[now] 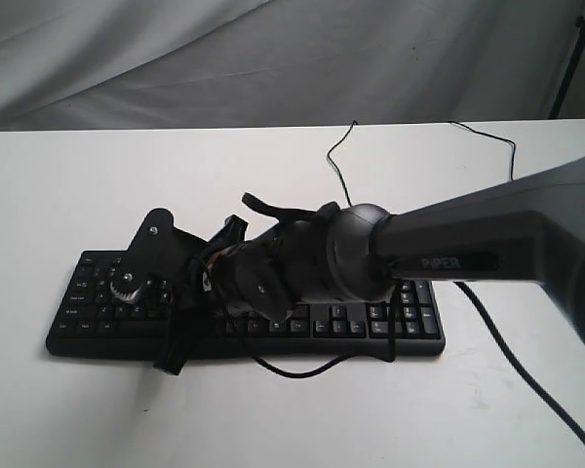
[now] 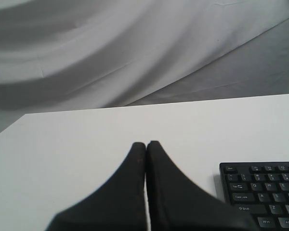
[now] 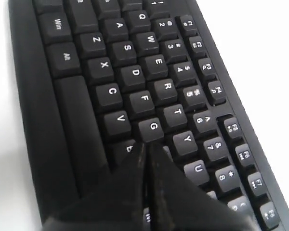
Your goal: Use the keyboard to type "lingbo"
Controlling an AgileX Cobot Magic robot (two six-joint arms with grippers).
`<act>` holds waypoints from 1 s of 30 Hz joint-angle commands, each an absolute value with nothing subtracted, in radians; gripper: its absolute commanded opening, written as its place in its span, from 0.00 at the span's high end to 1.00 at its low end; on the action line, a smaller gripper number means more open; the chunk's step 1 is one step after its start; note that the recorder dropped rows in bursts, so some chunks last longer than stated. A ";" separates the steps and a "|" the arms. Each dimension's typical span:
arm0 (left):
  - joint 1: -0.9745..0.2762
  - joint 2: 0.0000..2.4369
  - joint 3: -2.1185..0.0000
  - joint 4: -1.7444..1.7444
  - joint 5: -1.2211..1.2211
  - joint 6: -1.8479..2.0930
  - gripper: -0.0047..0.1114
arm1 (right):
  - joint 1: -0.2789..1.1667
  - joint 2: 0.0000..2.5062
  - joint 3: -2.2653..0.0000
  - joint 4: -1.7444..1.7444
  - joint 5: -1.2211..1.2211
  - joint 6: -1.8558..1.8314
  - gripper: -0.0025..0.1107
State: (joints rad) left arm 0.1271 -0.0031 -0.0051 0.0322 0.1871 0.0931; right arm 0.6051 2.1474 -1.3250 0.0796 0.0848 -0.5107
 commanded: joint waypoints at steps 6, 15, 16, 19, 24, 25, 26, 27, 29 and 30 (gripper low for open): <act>0.123 0.000 0.000 0.032 0.183 0.090 0.95 | 0.606 2.136 -1.421 0.059 0.122 -0.487 0.98; 0.123 0.000 0.000 0.032 0.183 0.090 0.95 | 0.606 2.183 -1.423 0.052 0.066 -0.487 0.98; 0.123 0.000 0.000 0.032 0.183 0.090 0.95 | 0.606 2.191 -1.429 0.051 0.065 -0.487 0.98; 0.123 0.000 0.000 0.032 0.183 0.090 0.95 | 0.606 2.212 -1.451 0.052 0.075 -0.487 0.98; 0.123 0.000 0.000 0.032 0.183 0.090 0.95 | 0.606 2.220 -1.468 0.052 0.075 -0.486 0.98; 0.123 0.000 0.000 0.032 0.183 0.090 0.95 | 0.606 2.220 -1.468 0.052 0.083 -0.486 0.98; 0.123 0.000 0.000 0.032 0.183 0.090 0.95 | 0.606 2.220 -1.468 0.052 0.087 -0.486 0.98; 0.123 0.000 0.000 0.032 0.183 0.090 0.95 | 0.606 2.220 -1.468 0.052 0.089 -0.485 0.98; 0.123 0.000 0.000 0.032 0.183 0.090 0.95 | 0.606 2.220 -1.468 0.052 0.091 -0.485 0.98; 0.123 0.000 0.000 0.032 0.183 0.090 0.95 | 0.606 2.220 -1.468 0.052 0.091 -0.485 0.98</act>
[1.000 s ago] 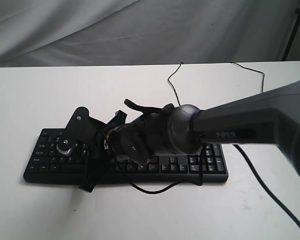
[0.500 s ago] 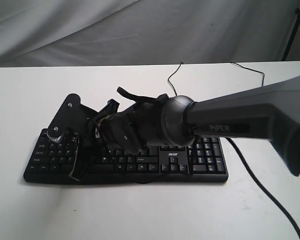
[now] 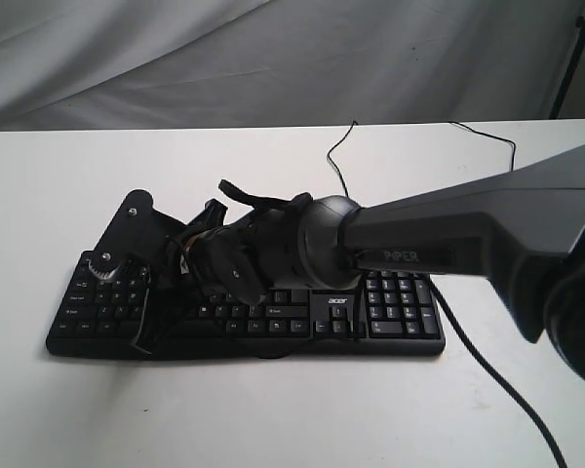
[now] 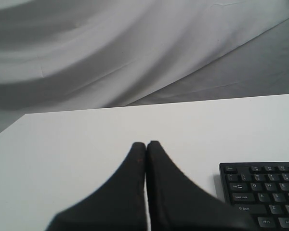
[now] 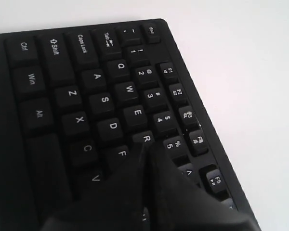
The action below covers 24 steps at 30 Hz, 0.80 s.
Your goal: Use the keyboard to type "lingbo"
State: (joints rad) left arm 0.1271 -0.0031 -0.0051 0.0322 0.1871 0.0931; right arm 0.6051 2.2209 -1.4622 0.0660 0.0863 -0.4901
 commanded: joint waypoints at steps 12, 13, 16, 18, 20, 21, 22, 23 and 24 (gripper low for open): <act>0.123 0.000 0.000 0.032 0.183 0.090 0.95 | 0.606 2.257 -1.468 0.055 0.108 -0.485 0.98; 0.123 0.000 0.000 0.032 0.183 0.090 0.95 | 0.606 2.261 -1.468 0.058 0.112 -0.485 0.98; 0.123 0.000 0.000 0.032 0.183 0.090 0.95 | 0.606 2.273 -1.468 0.058 0.124 -0.485 0.98; 0.123 0.000 0.000 0.032 0.183 0.090 0.95 | 0.606 2.273 -1.468 0.058 0.124 -0.485 0.98; 0.123 0.000 0.000 0.032 0.183 0.090 0.95 | 0.606 2.273 -1.468 0.058 0.124 -0.485 0.98; 0.123 0.000 0.000 0.032 0.183 0.090 0.95 | 0.606 2.270 -1.468 0.058 0.120 -0.485 0.98; 0.123 0.000 0.000 0.032 0.183 0.090 0.95 | 0.606 2.270 -1.468 0.058 0.118 -0.485 0.98; 0.123 0.000 0.000 0.032 0.183 0.090 0.95 | 0.606 2.264 -1.468 0.058 0.118 -0.485 0.98; 0.123 0.000 0.000 0.032 0.183 0.090 0.95 | 0.606 2.261 -1.468 0.058 0.122 -0.485 0.98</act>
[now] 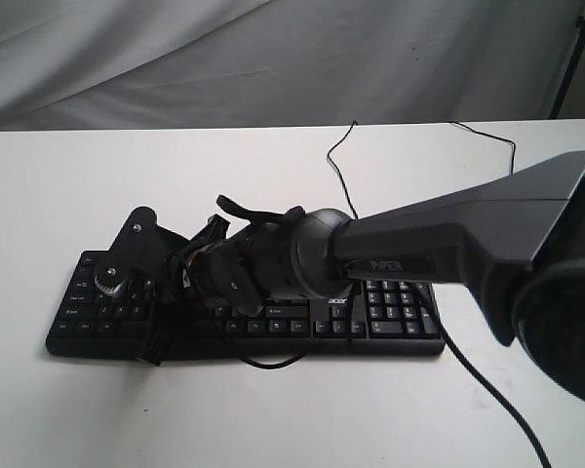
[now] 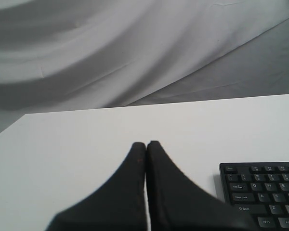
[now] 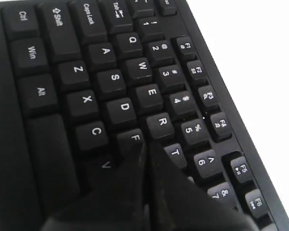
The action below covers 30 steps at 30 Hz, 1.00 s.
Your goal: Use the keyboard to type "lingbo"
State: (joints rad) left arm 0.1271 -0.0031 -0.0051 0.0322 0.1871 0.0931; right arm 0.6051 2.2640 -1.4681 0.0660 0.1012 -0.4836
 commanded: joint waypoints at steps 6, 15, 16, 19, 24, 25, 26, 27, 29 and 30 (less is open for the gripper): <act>0.123 0.000 0.000 0.032 0.183 0.090 0.95 | 0.606 2.215 -1.468 0.051 0.124 -0.485 0.98; 0.123 0.000 0.000 0.032 0.183 0.090 0.95 | 0.606 2.150 -1.420 0.051 0.134 -0.470 0.98; 0.123 0.000 0.000 0.032 0.183 0.090 0.95 | 0.608 2.138 -1.400 0.051 0.120 -0.459 0.98; 0.123 0.000 0.000 0.032 0.183 0.090 0.95 | 0.610 2.131 -1.369 0.051 0.109 -0.440 0.98; 0.123 0.000 0.000 0.032 0.183 0.090 0.95 | 0.638 2.136 -1.362 0.055 0.081 -0.440 0.98; 0.123 0.000 0.000 0.032 0.183 0.090 0.95 | 0.638 2.136 -1.362 0.055 0.081 -0.440 0.98; 0.123 0.000 0.000 0.032 0.183 0.090 0.95 | 0.638 2.140 -1.362 0.055 0.081 -0.440 0.98; 0.123 0.000 0.000 0.032 0.183 0.090 0.95 | 0.638 2.144 -1.362 0.055 0.081 -0.440 0.98; 0.123 0.000 0.000 0.032 0.183 0.090 0.95 | 0.638 2.159 -1.362 0.055 0.081 -0.428 0.98; 0.123 0.000 0.000 0.032 0.183 0.090 0.95 | 0.638 2.164 -1.362 0.055 0.081 -0.416 0.98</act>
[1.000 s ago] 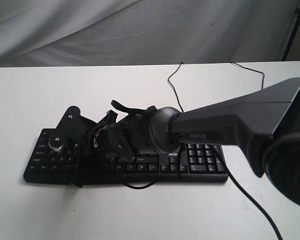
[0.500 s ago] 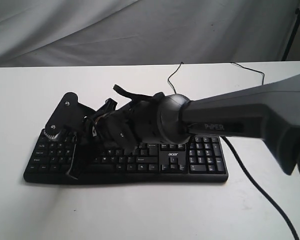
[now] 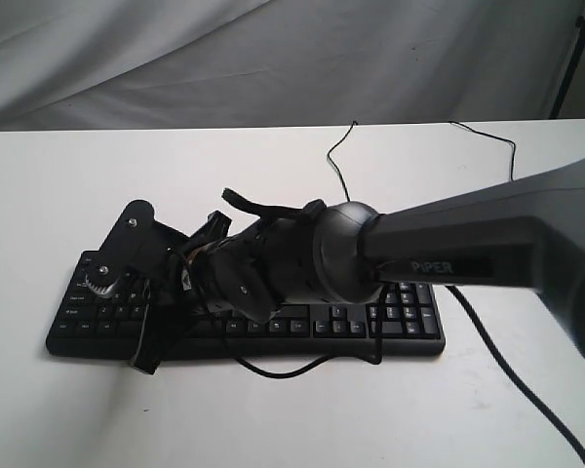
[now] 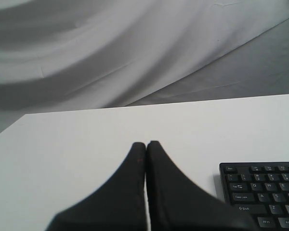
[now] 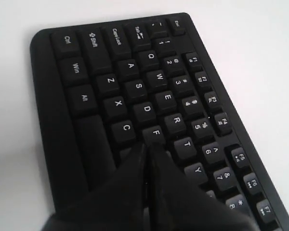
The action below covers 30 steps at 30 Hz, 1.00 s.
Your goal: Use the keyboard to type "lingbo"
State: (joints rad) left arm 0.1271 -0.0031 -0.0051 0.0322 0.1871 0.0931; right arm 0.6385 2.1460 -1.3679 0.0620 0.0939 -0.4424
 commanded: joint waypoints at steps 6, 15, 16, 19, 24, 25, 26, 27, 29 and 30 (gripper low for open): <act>0.123 0.000 0.000 0.032 0.183 0.090 0.95 | 0.638 2.171 -1.362 0.053 0.071 -0.411 0.98; 0.123 0.000 0.000 0.032 0.183 0.090 0.95 | 0.626 2.171 -1.362 0.051 0.062 -0.411 0.98; 0.123 0.000 0.000 0.032 0.183 0.090 0.95 | 0.624 2.171 -1.362 0.048 0.062 -0.411 0.98; 0.123 0.000 0.000 0.032 0.183 0.090 0.95 | 0.619 2.171 -1.362 0.043 0.062 -0.411 0.98; 0.123 0.000 0.000 0.032 0.183 0.090 0.95 | 0.619 2.171 -1.362 0.043 0.062 -0.411 0.98; 0.123 0.000 0.000 0.032 0.183 0.090 0.95 | 0.619 2.171 -1.362 0.043 0.062 -0.411 0.98; 0.123 0.000 0.000 0.032 0.183 0.090 0.95 | 0.619 2.171 -1.362 0.043 0.062 -0.411 0.98; 0.123 0.000 0.000 0.032 0.183 0.090 0.95 | 0.619 2.171 -1.362 0.043 0.062 -0.411 0.98; 0.123 0.000 0.000 0.032 0.183 0.090 0.95 | 0.619 2.171 -1.362 0.043 0.062 -0.413 0.98; 0.123 0.000 0.000 0.032 0.183 0.090 0.95 | 0.619 2.171 -1.362 0.043 0.062 -0.413 0.98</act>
